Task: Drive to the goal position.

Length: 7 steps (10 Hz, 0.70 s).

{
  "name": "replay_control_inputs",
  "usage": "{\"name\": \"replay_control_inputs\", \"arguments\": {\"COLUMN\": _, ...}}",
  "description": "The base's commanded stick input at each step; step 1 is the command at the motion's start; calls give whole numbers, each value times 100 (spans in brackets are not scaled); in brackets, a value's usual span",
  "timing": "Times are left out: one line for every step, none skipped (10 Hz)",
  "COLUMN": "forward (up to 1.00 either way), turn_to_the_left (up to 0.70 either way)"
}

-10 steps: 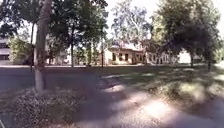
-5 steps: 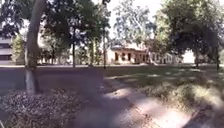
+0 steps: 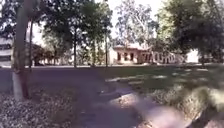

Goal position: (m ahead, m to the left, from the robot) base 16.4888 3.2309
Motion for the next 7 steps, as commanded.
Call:
{"name": "replay_control_inputs", "arguments": {"forward": 70, "turn_to_the_left": 14}}
{"name": "replay_control_inputs", "arguments": {"forward": 70, "turn_to_the_left": 14}}
{"name": "replay_control_inputs", "arguments": {"forward": 70, "turn_to_the_left": 14}}
{"name": "replay_control_inputs", "arguments": {"forward": 70, "turn_to_the_left": 14}}
{"name": "replay_control_inputs", "arguments": {"forward": 70, "turn_to_the_left": 14}}
{"name": "replay_control_inputs", "arguments": {"forward": 70, "turn_to_the_left": 12}}
{"name": "replay_control_inputs", "arguments": {"forward": 70, "turn_to_the_left": 7}}
